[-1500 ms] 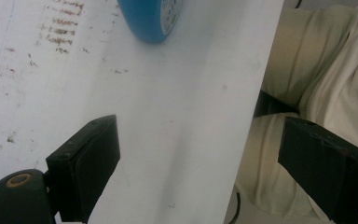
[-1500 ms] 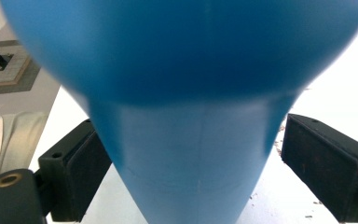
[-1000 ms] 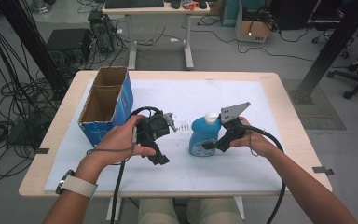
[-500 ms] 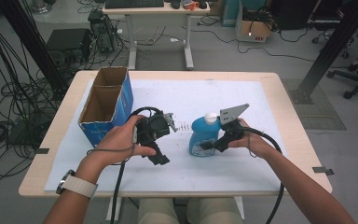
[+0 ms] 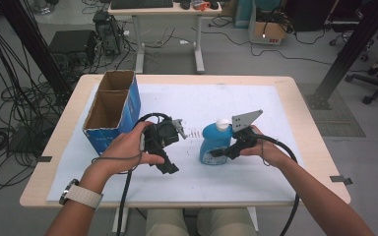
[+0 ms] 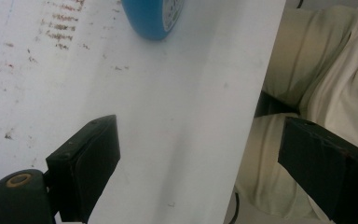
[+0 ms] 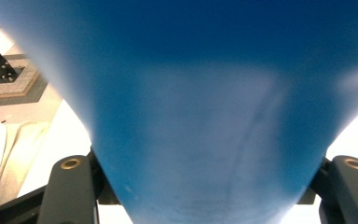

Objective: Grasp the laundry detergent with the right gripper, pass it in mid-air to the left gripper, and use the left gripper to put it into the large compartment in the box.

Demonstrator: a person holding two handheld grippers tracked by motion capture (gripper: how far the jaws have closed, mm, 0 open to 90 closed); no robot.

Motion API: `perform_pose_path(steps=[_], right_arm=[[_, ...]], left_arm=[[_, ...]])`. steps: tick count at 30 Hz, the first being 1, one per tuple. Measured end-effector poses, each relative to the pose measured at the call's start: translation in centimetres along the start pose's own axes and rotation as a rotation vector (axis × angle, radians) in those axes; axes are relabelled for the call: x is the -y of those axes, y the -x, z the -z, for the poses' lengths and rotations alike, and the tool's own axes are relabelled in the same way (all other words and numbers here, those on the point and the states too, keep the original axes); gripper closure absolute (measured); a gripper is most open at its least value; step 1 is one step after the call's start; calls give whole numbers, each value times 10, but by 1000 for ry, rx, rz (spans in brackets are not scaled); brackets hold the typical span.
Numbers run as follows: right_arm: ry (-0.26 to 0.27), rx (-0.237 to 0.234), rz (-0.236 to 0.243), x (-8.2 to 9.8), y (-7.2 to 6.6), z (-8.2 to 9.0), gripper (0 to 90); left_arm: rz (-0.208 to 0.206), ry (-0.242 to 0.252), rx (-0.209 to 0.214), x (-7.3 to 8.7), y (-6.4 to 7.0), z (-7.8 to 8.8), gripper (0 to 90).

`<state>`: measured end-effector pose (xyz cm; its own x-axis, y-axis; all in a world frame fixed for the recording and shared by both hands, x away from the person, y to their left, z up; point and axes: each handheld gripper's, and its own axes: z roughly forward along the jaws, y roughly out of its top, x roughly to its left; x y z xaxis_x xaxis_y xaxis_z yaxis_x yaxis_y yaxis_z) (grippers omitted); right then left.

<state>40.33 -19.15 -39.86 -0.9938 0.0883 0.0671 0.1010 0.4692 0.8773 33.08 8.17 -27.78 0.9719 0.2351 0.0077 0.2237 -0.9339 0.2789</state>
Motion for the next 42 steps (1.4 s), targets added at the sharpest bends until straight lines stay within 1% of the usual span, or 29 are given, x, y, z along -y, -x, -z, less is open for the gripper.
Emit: perform_pose_path(steps=[3,4,6,7,8,10,13,14,15,16,17,25,27,29,31,32,33,38,39,42], right_arm=[[12,-2,8,1,1,-1,330],[5,-4,-9,1,0,0,330],[4,-2,-10,1,0,0,330],[10,-2,1,1,1,0,330],[8,-1,-7,1,0,0,332],[17,-5,8,1,1,-1,335],[14,-8,12,2,1,-2,343],[11,-12,-3,2,0,-1,359],[11,-12,-3,2,0,-1,359],[17,-18,1,2,0,-2,395],[28,-18,13,2,0,-2,398],[38,-19,20,3,1,-2,412],[32,-20,12,3,0,-2,415],[35,-13,21,3,-1,-2,421],[31,-11,19,3,-1,-2,423],[36,-12,35,3,0,-2,426],[27,-12,27,3,-1,-1,428],[24,-5,21,2,-3,-1,434],[30,-8,40,2,-1,-2,435],[31,-9,36,2,-1,-1,436]], left_arm=[[4,2,1,0,0,0,129],[3,2,0,0,0,0,129],[3,1,2,0,0,-1,129],[1,0,5,0,0,-1,129],[1,0,2,0,0,-1,129],[1,1,3,0,0,-1,129],[2,1,2,0,-1,-1,129],[4,1,4,0,-1,-1,129],[4,1,4,0,-1,-1,129],[4,0,3,0,-1,-1,129],[3,0,4,0,-1,-1,129],[4,0,6,0,-1,-2,130],[2,0,7,-1,-1,-2,129],[1,0,3,-1,-1,-2,129],[1,1,8,-1,-1,-2,129],[1,1,7,-1,-1,-2,129],[2,2,4,-1,-1,-2,129],[2,2,8,-1,-1,-2,129],[2,2,8,-1,-1,-2,129],[7,5,3,0,-1,-2,129]])
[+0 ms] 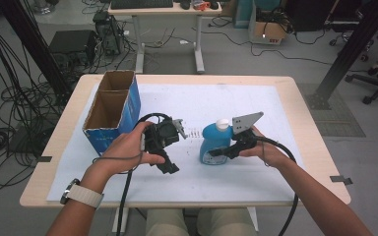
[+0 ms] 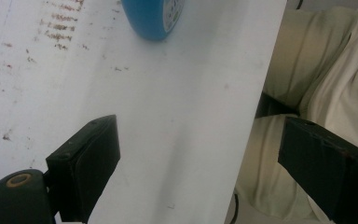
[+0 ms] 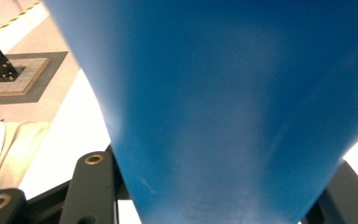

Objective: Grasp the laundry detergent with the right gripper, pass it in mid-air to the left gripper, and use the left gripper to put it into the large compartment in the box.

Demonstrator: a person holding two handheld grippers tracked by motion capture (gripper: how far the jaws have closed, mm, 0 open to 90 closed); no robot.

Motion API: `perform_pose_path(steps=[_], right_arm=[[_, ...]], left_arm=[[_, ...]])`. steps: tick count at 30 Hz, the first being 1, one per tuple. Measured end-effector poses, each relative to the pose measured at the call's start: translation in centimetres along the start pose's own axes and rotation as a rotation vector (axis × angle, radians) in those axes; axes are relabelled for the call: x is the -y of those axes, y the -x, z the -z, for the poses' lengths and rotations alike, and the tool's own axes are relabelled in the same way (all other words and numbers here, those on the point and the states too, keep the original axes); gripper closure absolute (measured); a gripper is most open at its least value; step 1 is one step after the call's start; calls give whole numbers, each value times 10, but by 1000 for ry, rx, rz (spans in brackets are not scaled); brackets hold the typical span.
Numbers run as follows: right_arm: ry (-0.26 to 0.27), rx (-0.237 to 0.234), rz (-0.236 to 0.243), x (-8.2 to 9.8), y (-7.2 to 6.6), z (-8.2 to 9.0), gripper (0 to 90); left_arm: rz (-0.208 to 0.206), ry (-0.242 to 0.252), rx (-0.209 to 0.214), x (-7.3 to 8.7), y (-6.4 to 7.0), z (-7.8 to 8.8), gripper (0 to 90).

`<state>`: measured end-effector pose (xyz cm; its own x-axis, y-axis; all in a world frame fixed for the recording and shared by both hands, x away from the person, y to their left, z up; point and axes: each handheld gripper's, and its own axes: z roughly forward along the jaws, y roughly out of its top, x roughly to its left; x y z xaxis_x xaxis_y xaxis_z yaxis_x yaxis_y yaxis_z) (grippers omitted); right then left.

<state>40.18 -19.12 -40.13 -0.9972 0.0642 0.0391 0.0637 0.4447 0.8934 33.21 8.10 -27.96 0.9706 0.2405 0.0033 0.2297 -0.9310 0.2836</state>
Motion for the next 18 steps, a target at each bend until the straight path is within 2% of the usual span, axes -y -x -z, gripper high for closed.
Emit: perform_pose_path(steps=[18], right_arm=[[0,-4,-5,0,0,0,435]], left_arm=[[-4,-1,1,0,0,1,129]])
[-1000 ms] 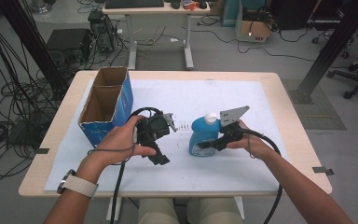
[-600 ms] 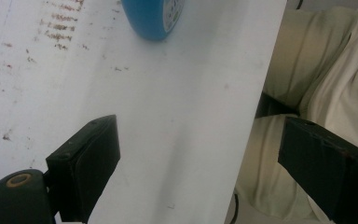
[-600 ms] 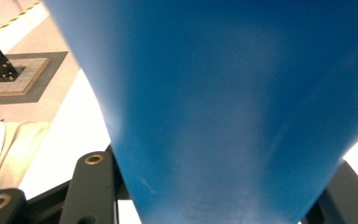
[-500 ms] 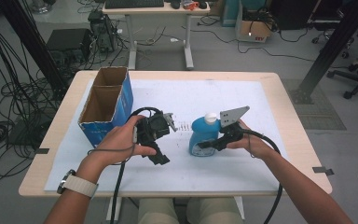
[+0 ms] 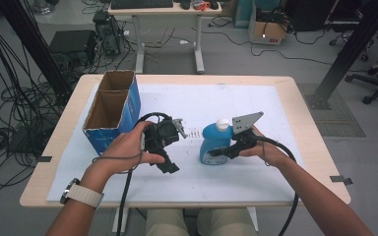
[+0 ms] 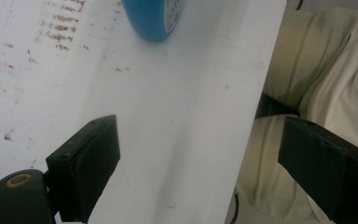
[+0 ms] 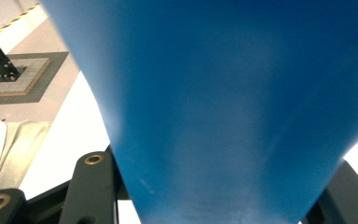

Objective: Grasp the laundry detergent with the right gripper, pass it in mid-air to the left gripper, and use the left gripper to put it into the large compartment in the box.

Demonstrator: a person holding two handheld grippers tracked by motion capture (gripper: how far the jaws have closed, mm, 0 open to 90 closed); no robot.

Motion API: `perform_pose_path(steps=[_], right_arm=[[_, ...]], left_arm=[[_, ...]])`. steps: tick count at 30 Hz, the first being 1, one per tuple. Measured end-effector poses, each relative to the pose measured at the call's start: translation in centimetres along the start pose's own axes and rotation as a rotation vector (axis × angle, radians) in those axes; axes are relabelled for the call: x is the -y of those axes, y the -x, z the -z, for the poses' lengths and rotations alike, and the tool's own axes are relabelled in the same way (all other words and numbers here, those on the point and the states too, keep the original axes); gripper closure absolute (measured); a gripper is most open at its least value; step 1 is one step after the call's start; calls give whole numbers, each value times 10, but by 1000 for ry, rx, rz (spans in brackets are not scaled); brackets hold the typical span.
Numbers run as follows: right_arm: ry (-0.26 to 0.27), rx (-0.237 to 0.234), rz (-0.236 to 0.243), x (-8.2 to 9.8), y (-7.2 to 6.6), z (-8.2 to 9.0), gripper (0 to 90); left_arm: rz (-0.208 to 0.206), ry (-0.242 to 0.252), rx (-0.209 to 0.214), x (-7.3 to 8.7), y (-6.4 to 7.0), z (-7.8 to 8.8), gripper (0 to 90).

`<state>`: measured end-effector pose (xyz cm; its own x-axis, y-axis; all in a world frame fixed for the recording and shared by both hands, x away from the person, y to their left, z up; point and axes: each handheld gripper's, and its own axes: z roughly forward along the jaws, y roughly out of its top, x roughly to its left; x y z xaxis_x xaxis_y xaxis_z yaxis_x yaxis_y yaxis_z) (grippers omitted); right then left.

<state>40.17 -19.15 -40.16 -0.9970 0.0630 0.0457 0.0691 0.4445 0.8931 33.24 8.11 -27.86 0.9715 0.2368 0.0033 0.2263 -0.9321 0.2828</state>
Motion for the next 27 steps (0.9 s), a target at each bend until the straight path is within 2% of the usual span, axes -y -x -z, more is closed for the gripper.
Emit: perform_pose_path(steps=[21,27], right_arm=[[-11,0,-11,0,-1,1,432],[-5,-1,-2,0,0,0,431]], left_arm=[[1,0,-1,0,0,0,129],[2,-1,-2,1,0,0,129]])
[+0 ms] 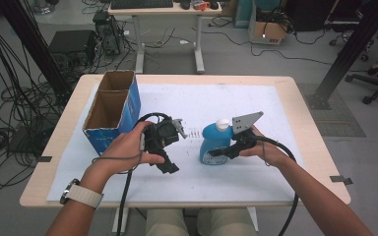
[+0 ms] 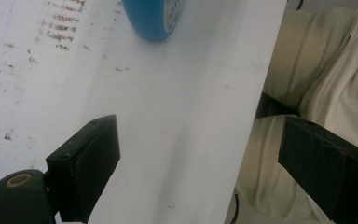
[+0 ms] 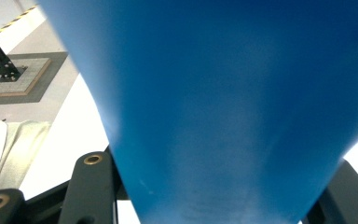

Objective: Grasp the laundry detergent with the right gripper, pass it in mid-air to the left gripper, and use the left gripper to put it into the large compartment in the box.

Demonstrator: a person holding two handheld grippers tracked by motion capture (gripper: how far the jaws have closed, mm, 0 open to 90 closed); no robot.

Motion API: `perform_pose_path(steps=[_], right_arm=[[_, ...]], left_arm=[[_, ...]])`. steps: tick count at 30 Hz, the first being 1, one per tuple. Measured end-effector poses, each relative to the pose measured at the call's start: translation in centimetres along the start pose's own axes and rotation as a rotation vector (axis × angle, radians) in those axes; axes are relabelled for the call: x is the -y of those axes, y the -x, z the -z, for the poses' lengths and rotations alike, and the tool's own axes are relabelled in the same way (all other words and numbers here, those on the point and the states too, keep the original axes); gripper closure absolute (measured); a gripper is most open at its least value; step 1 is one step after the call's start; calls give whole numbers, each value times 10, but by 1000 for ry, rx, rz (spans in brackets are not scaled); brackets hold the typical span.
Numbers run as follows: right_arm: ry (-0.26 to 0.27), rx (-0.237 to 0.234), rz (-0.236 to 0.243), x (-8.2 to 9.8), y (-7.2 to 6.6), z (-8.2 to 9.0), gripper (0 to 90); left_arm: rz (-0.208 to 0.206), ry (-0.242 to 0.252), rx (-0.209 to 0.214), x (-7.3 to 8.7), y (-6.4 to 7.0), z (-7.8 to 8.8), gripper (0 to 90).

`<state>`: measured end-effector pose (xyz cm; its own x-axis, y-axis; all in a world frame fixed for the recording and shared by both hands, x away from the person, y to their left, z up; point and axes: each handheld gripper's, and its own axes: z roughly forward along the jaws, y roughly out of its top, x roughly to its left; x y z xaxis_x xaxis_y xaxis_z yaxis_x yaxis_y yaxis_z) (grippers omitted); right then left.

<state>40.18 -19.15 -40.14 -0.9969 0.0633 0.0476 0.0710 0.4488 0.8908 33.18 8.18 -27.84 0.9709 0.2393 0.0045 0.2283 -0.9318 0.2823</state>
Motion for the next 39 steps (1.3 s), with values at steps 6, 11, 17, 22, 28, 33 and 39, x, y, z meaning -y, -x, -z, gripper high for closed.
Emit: perform_pose_path(steps=[6,11,17,22,28,33,39], right_arm=[[-1,2,-3,0,0,0,431],[0,1,1,0,0,0,431],[-4,0,-7,0,0,0,430],[-2,0,-9,0,0,0,429],[-4,-1,-12,0,0,0,429],[0,-2,-7,0,0,0,428],[1,-4,-7,0,0,0,428]], left_arm=[[1,1,4,0,0,0,129],[0,2,-1,0,0,-1,129],[0,3,-1,0,0,-1,129],[0,3,-1,0,0,-1,129],[2,3,-1,0,0,-1,129],[2,2,2,0,0,-1,129],[3,2,2,0,0,-1,129]])
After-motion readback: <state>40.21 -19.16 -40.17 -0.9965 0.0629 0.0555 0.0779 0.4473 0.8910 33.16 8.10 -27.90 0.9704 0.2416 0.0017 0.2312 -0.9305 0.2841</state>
